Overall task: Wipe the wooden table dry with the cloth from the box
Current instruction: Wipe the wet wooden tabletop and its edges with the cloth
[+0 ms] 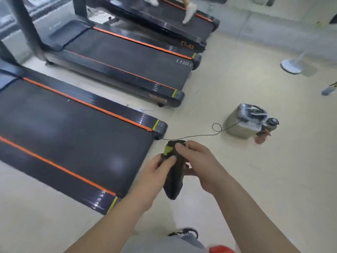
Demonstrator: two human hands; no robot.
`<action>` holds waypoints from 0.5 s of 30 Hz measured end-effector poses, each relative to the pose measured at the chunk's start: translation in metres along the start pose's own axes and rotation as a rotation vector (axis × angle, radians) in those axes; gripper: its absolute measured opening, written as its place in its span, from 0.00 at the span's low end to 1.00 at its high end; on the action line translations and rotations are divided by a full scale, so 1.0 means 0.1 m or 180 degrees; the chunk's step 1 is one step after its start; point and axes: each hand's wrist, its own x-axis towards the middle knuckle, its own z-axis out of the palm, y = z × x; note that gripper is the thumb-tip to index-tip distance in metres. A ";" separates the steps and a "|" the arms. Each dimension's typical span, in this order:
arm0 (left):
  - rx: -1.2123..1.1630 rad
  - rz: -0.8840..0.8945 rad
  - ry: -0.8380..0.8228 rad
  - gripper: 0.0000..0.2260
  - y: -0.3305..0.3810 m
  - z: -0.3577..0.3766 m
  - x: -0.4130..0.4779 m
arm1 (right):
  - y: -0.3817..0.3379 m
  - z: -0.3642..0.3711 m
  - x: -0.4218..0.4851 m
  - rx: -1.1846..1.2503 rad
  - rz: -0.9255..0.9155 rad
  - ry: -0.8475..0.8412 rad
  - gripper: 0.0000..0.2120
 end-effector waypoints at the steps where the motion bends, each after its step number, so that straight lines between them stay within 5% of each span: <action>1: -0.0266 -0.0113 0.0224 0.08 -0.05 -0.30 -0.04 | -0.03 0.31 0.06 -0.0061 0.0005 -0.0129 0.10; 7: -0.1263 -0.0127 0.1121 0.27 -0.31 -1.86 -0.39 | -0.03 2.07 0.26 -0.0343 0.0075 -0.0580 0.13; 15: -0.1816 -0.0007 0.2213 0.14 -0.61 -2.93 -0.93 | -0.02 3.54 0.35 -0.0772 0.0205 -0.1707 0.10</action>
